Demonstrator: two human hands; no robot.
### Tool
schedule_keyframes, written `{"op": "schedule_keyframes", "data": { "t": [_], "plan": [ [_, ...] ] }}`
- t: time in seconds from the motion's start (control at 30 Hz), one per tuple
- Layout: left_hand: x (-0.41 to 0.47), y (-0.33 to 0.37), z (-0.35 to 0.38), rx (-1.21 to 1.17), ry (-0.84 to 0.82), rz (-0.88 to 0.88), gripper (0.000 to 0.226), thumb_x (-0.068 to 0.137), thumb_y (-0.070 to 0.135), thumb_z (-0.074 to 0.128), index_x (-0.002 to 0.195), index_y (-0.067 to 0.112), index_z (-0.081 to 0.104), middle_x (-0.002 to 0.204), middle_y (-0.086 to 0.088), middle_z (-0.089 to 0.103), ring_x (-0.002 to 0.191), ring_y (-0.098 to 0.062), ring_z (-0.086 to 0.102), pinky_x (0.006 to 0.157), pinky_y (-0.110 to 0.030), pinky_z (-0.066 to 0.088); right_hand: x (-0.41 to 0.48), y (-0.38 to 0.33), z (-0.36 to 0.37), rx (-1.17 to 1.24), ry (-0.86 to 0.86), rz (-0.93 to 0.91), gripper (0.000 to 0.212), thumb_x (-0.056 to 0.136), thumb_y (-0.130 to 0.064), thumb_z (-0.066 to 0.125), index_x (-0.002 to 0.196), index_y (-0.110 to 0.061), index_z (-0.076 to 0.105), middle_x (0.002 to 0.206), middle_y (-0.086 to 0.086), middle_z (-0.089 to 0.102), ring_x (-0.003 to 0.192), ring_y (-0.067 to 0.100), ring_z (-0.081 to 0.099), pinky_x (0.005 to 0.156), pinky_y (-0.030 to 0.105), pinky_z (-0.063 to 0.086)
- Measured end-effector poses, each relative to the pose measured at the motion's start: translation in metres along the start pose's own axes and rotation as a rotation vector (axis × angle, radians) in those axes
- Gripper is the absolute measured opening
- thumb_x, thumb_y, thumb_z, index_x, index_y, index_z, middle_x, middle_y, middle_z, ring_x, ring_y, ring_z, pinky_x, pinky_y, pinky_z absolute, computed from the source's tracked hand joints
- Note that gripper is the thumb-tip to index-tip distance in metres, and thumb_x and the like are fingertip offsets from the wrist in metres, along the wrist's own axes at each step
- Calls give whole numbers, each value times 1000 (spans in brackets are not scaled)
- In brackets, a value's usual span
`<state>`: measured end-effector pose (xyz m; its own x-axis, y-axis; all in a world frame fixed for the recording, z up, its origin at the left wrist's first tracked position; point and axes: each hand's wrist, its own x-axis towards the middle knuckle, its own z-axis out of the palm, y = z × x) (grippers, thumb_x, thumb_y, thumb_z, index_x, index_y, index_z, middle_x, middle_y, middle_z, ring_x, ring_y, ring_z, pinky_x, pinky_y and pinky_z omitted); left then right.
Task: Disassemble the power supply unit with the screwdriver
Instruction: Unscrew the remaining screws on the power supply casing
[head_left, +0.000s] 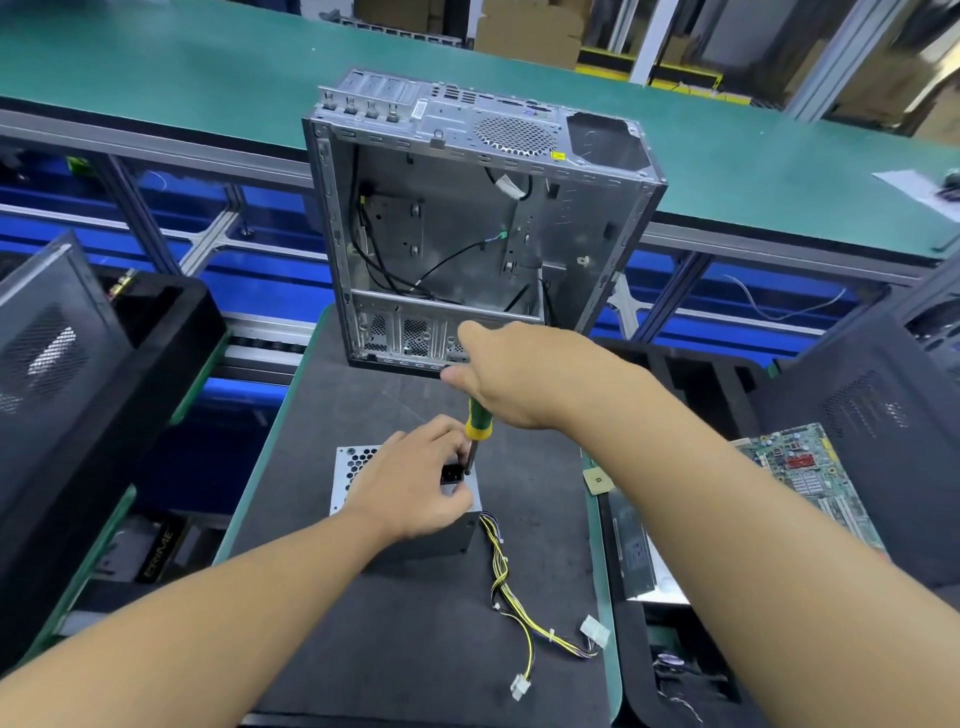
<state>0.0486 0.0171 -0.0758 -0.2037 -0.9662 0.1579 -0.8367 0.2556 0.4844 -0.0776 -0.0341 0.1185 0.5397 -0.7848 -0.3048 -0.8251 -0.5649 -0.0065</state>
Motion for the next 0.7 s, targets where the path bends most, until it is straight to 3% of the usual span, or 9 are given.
{"op": "schedule_keyframes", "data": {
  "t": [0.1, 0.17, 0.23, 0.33, 0.43, 0.53, 0.63, 0.7],
  "plan": [
    [1, -1, 0, 24, -2, 1, 24, 72, 44, 43, 87, 29, 54, 99, 22, 41, 74, -10, 50, 69, -26, 26, -4, 3, -6, 156, -148, -124, 6, 98, -27, 46, 103, -24, 45, 97, 1, 45, 81, 27, 55, 69, 40, 44],
    [1, -1, -1, 28, -8, -10, 25, 72, 45, 42, 87, 30, 55, 101, 23, 42, 76, -10, 51, 69, -25, 26, -6, 3, -8, 213, -207, -122, 12, 92, -20, 49, 99, -30, 48, 103, -2, 40, 79, 25, 57, 74, 39, 48],
    [0, 0, -1, -6, -24, -20, 23, 71, 45, 42, 85, 31, 54, 100, 27, 40, 80, -7, 56, 72, -24, 29, -5, 3, -5, 208, -173, -72, 12, 93, -29, 49, 105, -28, 46, 105, 0, 43, 79, 25, 57, 76, 41, 48],
    [-1, 1, -2, -44, -38, -31, 14, 72, 42, 46, 82, 34, 49, 106, 27, 45, 86, -1, 59, 75, -24, 31, -2, 4, 1, 72, -14, 44, 41, 97, -60, 33, 102, -20, 38, 85, 0, 51, 72, 23, 53, 62, 38, 40],
    [-1, 1, -2, -41, -51, -38, 13, 72, 40, 47, 83, 33, 50, 107, 27, 44, 87, 1, 58, 77, -23, 32, -1, 6, 5, 19, 73, 9, 34, 103, -49, 30, 95, -16, 35, 77, 2, 50, 67, 23, 50, 57, 37, 35],
    [0, 1, -3, -19, -52, -24, 13, 71, 41, 44, 82, 34, 47, 97, 29, 34, 76, -3, 48, 74, -24, 29, -4, 6, 1, 204, -42, -80, 13, 102, -29, 41, 109, -18, 39, 99, 4, 48, 75, 24, 52, 67, 39, 41],
    [0, 0, -1, -7, -39, -12, 12, 73, 39, 45, 83, 34, 45, 98, 29, 32, 73, -4, 39, 72, -25, 26, -9, 5, -5, 235, -128, -81, 24, 93, -20, 48, 116, -19, 40, 111, 3, 42, 71, 16, 44, 67, 37, 37],
    [0, 0, 0, 7, -38, -8, 17, 73, 41, 43, 87, 33, 49, 101, 30, 33, 76, -5, 42, 74, -25, 27, -10, 2, -3, 198, -112, -49, 25, 93, -28, 49, 113, -16, 39, 112, 4, 45, 80, 20, 48, 73, 39, 42]
  ]
}}
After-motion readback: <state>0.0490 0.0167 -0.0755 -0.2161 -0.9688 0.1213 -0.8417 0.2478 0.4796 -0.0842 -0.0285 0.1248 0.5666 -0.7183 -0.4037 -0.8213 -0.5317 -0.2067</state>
